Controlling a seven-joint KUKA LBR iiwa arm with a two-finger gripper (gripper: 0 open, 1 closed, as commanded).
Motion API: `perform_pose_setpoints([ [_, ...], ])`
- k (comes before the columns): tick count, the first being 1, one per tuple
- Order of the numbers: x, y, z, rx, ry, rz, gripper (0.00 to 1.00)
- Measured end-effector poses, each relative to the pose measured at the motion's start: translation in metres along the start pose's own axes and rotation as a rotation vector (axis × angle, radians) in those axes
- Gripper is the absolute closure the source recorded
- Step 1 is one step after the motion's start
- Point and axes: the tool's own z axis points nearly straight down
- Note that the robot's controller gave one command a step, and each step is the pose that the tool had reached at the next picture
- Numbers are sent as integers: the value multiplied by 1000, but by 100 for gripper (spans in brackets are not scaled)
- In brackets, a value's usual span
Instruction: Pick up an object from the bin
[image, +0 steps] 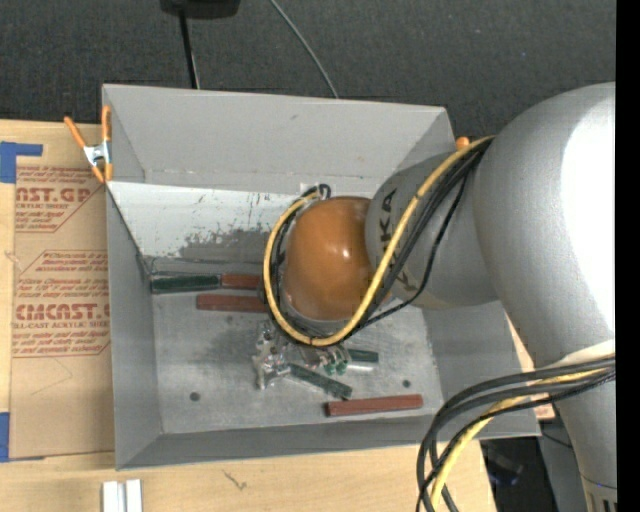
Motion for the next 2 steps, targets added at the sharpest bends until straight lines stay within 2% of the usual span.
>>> perform_pose_setpoints([
  [1, 0, 0, 0, 0, 0, 0, 100],
  [2, 8, 2, -1, 3, -19, -153, 100],
])
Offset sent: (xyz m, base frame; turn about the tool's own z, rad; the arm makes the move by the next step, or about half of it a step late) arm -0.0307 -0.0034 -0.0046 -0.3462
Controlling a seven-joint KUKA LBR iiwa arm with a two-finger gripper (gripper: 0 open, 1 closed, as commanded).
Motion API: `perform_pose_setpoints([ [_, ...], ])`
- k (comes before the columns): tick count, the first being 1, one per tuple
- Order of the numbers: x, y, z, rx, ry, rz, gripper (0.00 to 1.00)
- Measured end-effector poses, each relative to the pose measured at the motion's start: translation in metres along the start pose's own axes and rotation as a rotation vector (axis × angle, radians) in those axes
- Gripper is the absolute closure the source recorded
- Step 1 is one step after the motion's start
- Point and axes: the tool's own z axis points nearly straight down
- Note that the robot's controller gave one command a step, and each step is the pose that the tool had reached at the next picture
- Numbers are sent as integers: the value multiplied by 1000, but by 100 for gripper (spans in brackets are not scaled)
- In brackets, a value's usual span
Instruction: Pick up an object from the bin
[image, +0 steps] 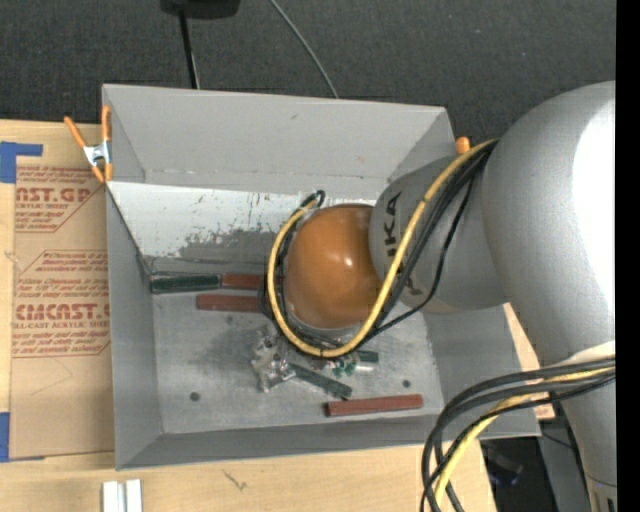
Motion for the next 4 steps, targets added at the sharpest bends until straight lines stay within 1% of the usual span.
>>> perform_pose_setpoints([
  [1, 8, 18, -107, -3, 17, -23, 0],
  [2, 9, 17, -104, -4, 23, -22, 0],
  [3, 3, -63, 1, -2, 20, 53, 100],
  [4, 6, -63, 3, -2, 25, 54, 0],
])
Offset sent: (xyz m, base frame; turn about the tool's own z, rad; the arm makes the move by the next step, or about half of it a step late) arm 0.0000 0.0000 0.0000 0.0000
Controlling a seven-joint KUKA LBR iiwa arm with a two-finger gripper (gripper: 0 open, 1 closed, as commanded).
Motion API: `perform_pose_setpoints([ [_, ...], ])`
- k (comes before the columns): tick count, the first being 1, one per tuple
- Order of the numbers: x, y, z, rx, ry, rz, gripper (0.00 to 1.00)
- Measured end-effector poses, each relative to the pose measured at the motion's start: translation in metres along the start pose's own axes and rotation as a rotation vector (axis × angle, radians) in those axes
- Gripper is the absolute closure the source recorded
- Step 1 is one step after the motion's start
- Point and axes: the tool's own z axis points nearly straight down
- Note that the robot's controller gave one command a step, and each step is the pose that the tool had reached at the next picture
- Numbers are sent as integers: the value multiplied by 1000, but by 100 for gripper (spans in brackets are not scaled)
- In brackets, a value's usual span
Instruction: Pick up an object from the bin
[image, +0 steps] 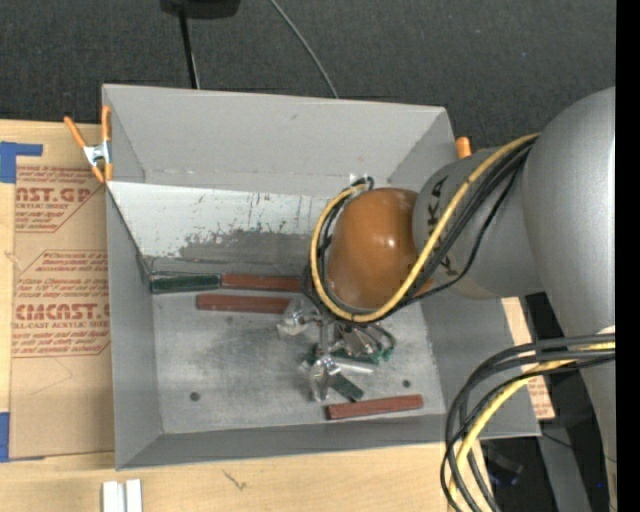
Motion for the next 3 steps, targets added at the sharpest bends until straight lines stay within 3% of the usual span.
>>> perform_pose_setpoints([
  [1, 0, 0, 0, 0, -2, 0, 0],
  [2, 66, -41, -5, 5, -18, -178, 100],
  [3, 66, -41, -5, 5, -18, -178, 100],
])
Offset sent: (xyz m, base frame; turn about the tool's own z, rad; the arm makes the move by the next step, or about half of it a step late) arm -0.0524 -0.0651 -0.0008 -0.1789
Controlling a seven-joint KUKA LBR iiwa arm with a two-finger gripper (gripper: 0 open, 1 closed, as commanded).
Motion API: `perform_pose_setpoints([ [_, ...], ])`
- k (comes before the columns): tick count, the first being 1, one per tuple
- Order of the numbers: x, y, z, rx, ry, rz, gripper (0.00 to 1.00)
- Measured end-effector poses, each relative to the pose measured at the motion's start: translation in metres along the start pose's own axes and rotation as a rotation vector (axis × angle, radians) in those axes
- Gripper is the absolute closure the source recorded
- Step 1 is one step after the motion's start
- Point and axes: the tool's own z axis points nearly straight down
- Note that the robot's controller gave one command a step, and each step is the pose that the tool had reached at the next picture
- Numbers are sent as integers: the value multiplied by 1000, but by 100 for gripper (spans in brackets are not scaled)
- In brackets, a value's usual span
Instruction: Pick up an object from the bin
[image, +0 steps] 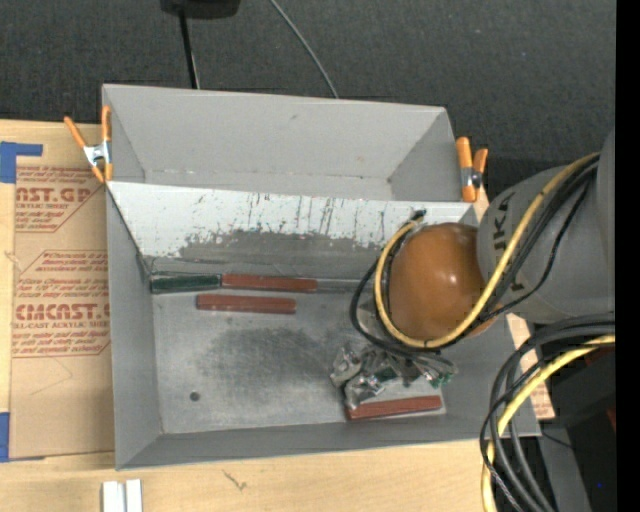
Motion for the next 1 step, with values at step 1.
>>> perform_pose_setpoints([
  [1, 3, -6, -184, -3, 11, -59, 100],
])
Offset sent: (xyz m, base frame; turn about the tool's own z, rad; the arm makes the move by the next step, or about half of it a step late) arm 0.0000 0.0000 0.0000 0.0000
